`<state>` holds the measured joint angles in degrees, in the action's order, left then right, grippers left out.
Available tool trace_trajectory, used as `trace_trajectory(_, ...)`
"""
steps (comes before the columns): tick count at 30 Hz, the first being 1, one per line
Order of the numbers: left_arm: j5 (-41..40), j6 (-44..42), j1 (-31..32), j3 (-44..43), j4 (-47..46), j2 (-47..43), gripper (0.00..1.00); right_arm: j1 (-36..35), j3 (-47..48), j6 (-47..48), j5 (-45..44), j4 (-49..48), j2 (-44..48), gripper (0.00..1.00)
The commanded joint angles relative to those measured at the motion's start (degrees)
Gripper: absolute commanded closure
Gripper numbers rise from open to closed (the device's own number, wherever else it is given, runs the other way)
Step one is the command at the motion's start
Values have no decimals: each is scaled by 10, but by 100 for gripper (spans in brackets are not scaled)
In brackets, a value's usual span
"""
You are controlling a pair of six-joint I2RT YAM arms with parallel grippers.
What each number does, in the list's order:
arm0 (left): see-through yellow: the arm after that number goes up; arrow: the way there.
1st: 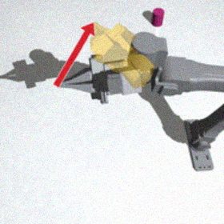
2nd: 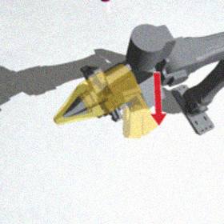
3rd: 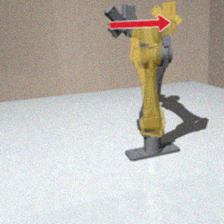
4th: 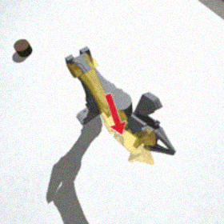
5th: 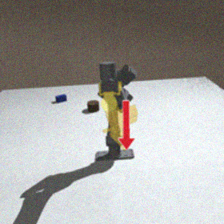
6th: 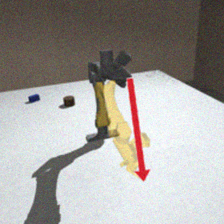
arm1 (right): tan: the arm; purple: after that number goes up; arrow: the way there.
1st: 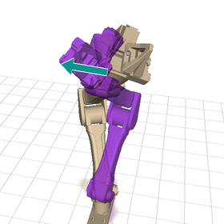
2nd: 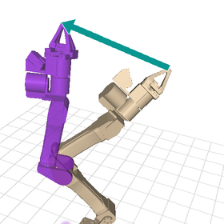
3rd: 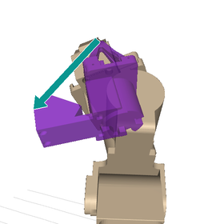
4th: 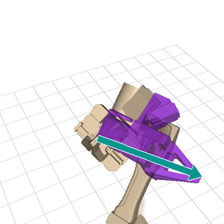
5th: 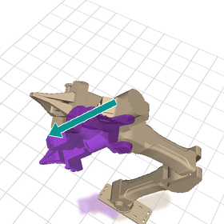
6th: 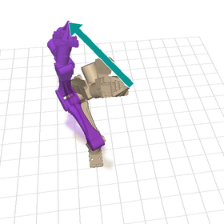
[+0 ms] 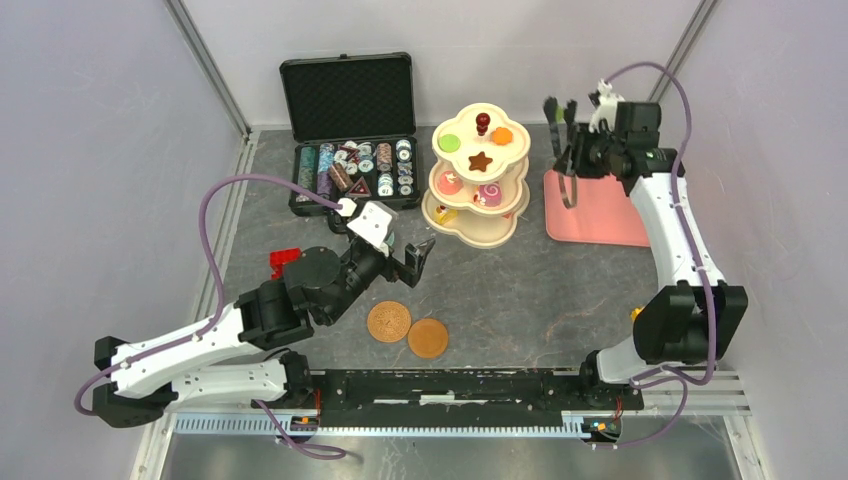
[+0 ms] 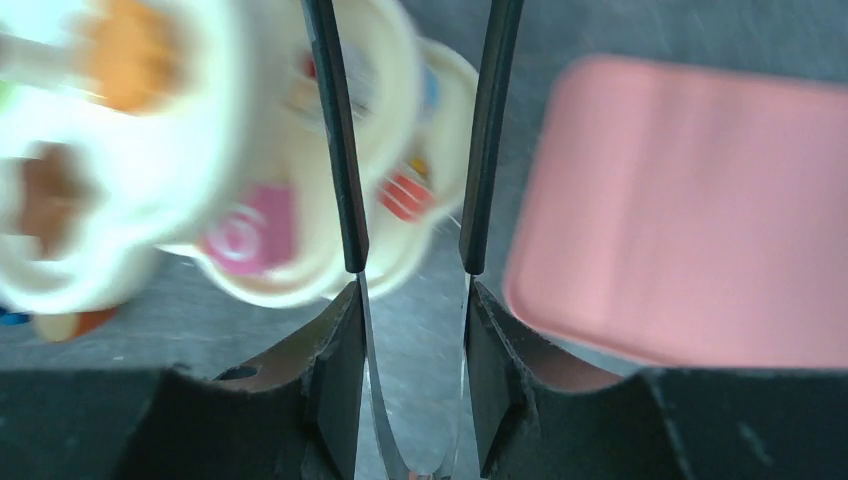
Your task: Serve the afternoon tea
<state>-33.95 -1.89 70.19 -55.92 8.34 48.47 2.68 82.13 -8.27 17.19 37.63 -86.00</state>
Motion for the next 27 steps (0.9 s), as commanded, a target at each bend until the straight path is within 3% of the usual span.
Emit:
trace_trajectory(1,1,33,-1,-40,5,0,0,-59,117,-34,57,-22,-13,80)
trace_trajectory(9,-2,58,-1,-59,29,2,0,-123,244,-38,51,10,-96,76)
trace_trajectory(27,-1,65,-1,-62,33,13,0,-155,162,-17,24,13,-64,59)
